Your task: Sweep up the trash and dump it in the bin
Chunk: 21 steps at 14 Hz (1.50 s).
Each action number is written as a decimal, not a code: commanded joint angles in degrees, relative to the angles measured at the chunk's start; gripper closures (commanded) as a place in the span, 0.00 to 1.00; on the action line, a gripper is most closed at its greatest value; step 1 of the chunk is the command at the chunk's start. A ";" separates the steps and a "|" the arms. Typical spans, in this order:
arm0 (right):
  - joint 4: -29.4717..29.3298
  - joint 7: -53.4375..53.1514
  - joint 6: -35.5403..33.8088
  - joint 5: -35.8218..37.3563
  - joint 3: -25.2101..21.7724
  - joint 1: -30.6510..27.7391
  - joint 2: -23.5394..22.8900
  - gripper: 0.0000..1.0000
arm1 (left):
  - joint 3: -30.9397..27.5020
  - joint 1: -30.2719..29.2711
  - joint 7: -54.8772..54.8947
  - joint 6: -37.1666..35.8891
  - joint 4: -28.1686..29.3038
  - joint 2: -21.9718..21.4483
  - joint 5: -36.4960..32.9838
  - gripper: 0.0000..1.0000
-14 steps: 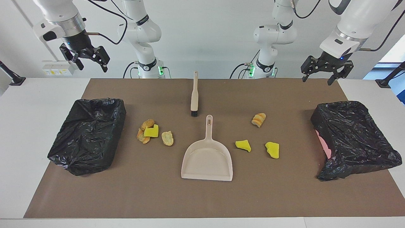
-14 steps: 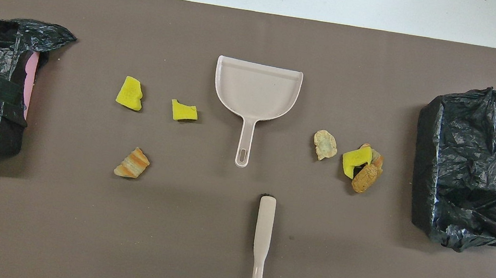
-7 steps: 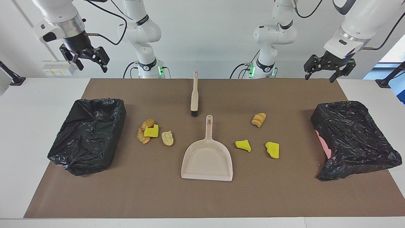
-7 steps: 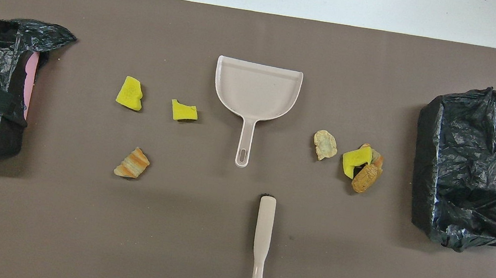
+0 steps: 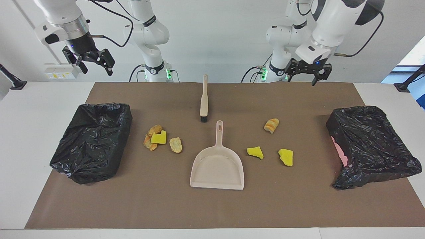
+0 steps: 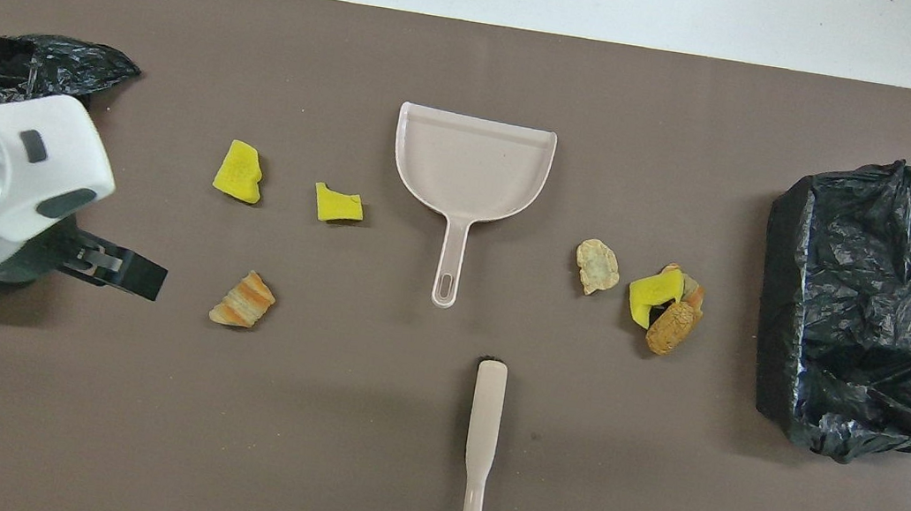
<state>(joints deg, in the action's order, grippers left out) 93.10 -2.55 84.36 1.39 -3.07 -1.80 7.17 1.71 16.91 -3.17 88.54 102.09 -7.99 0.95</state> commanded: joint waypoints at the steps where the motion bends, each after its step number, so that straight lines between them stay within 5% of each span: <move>1: 1.55 1.23 0.98 0.46 0.08 -0.40 0.91 0.00 | -0.74 8.98 -8.49 5.13 7.32 -3.96 0.45 0.00; 8: 2.86 1.58 0.19 0.46 0.08 -0.57 1.52 0.00 | -0.65 26.31 -25.38 12.71 12.61 -3.35 2.82 0.00; 11: 5.33 1.49 0.36 0.46 0.00 -0.57 3.37 0.00 | -0.65 33.34 -31.79 22.61 17.78 -1.94 2.83 0.00; 17: 5.25 1.58 0.45 0.46 -0.18 -0.66 3.28 0.00 | -0.65 42.40 -41.72 33.96 18.06 9.38 2.83 0.00; 21: 5.25 1.76 0.37 0.46 -0.36 -0.66 3.37 0.00 | -0.57 44.08 -43.50 35.30 17.80 13.69 3.18 0.00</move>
<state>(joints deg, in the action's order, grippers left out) 96.73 -2.55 84.21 1.39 -3.44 -1.89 9.07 2.26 59.98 -45.97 123.03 120.17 4.23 3.27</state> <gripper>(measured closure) 0.000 0.000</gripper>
